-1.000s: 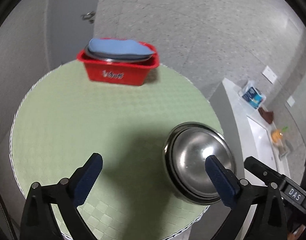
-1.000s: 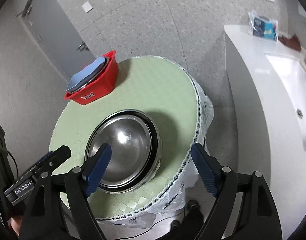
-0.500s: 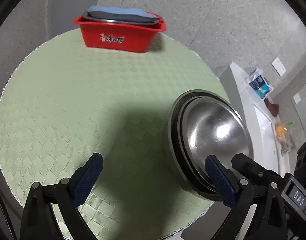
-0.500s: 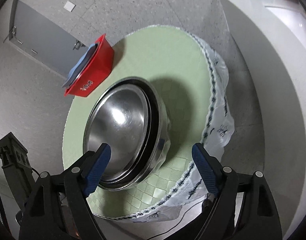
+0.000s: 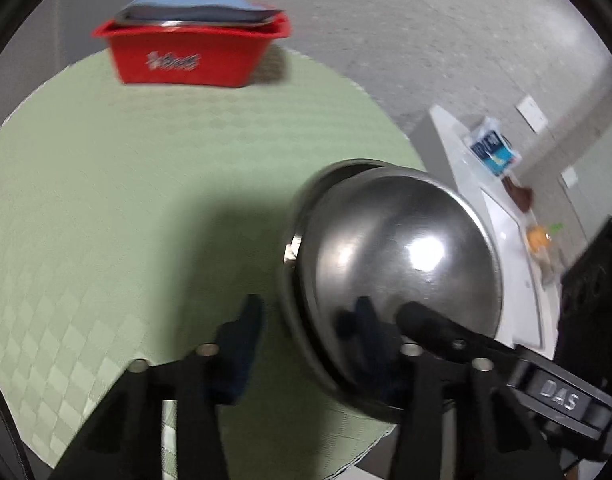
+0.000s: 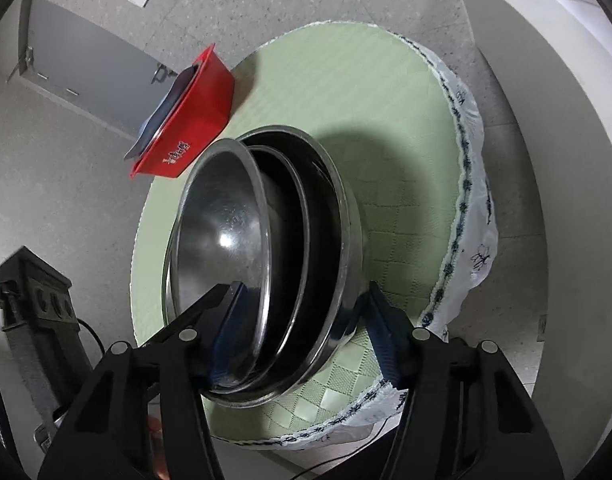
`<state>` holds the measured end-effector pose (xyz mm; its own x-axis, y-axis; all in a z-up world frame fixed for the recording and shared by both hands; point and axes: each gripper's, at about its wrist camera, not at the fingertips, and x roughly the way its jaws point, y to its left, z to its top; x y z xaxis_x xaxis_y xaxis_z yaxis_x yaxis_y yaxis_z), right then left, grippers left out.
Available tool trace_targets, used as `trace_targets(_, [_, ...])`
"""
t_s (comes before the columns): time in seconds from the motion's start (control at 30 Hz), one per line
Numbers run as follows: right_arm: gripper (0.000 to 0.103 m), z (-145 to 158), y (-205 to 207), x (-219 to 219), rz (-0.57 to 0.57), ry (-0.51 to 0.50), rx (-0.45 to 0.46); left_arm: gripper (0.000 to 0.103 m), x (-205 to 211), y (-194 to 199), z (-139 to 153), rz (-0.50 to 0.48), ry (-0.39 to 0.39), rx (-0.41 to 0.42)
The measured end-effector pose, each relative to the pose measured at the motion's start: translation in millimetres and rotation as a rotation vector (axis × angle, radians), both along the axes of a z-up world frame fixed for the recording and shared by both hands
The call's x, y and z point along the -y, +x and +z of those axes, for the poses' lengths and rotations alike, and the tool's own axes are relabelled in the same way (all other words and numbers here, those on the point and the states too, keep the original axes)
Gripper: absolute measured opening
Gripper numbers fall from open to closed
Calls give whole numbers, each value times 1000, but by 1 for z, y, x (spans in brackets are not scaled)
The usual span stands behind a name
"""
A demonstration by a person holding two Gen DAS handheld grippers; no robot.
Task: Organize plates and bowls
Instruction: 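Grasp the rim of the stacked steel bowls with both grippers, then carry the bowl stack with both grippers and lower it onto the blue plate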
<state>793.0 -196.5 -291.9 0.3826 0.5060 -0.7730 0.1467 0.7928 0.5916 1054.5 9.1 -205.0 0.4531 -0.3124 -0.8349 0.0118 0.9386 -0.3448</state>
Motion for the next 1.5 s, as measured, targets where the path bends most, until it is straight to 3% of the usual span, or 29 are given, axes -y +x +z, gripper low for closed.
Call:
trace_targets(0.37, [56,3,-2,-14,10,-10,-7,34,-12,-4,3,-15,50,23])
trace_targets(0.7, [56,25,14,-47,79,-3,44,34,-45,-28,38,39,65,99])
trace_targets(1.07, [56,64,79,-90,185,-3,155,34,-80,-28,85,131,80,194])
trace_targets(1.27, [56,84,133,-110,246,-1,210,35,-100,1,105,179,83,234])
trace_targets(1.5, [56,88,203,-134,308,4,235,36,-124,51,105,238,84,241])
